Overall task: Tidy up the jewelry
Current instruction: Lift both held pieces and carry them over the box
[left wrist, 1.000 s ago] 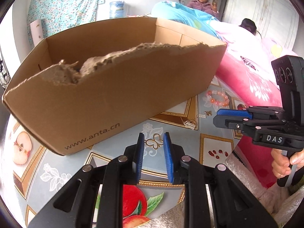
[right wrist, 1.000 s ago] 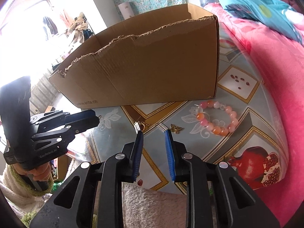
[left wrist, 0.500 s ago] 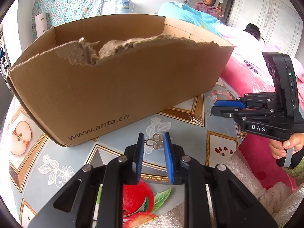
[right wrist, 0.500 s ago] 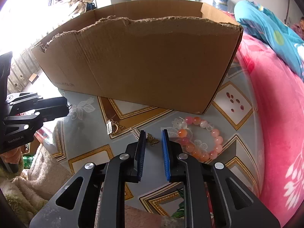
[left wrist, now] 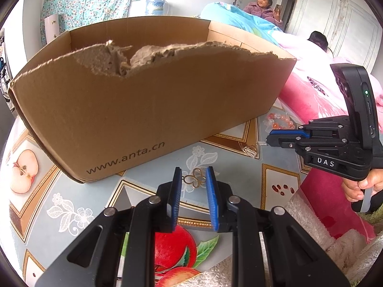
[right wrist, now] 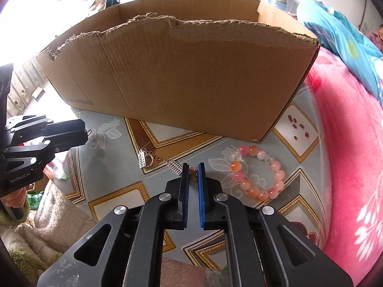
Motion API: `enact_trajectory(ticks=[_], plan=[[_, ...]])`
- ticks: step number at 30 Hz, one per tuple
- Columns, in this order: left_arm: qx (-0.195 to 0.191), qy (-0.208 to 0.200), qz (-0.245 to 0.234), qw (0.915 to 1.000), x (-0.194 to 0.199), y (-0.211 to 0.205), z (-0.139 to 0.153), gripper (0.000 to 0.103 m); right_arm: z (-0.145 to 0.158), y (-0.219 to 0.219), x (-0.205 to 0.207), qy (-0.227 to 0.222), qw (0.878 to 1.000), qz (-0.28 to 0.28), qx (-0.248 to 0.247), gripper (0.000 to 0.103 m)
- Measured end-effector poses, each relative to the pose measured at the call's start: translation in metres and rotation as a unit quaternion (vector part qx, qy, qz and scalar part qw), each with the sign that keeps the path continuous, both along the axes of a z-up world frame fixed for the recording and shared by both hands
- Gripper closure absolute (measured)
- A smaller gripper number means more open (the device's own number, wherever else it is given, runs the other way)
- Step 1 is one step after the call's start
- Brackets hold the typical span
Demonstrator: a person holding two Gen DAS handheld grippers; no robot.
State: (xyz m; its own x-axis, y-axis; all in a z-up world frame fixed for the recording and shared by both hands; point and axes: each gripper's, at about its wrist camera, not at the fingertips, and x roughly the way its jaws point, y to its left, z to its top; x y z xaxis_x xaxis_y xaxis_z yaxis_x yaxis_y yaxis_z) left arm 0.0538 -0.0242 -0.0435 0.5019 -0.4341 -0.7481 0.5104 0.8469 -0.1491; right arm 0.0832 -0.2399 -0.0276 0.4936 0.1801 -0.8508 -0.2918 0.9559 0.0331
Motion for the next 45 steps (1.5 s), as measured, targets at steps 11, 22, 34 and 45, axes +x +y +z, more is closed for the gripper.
enact_trajectory(ticks=[11, 22, 34, 45], plan=[[-0.004, -0.003, -0.002, 1.0000, -0.003, 0.002, 0.001, 0.083, 0.008, -0.012, 0.014, 0.012, 0.999, -0.023, 0.044, 0.099], [-0.035, -0.017, -0.007, 0.9992, -0.017, 0.010, 0.023, 0.083, 0.063, -0.038, 0.000, -0.025, 0.993, -0.031, 0.110, 0.099], [-0.097, -0.081, -0.037, 0.9913, -0.009, 0.020, 0.122, 0.083, 0.149, -0.022, 0.034, -0.120, 0.978, 0.038, 0.168, 0.099], [-0.010, 0.033, 0.011, 0.9993, 0.107, -0.018, 0.094, 0.083, 0.086, 0.015, 0.172, 0.131, 0.971, 0.053, 0.194, 0.098]])
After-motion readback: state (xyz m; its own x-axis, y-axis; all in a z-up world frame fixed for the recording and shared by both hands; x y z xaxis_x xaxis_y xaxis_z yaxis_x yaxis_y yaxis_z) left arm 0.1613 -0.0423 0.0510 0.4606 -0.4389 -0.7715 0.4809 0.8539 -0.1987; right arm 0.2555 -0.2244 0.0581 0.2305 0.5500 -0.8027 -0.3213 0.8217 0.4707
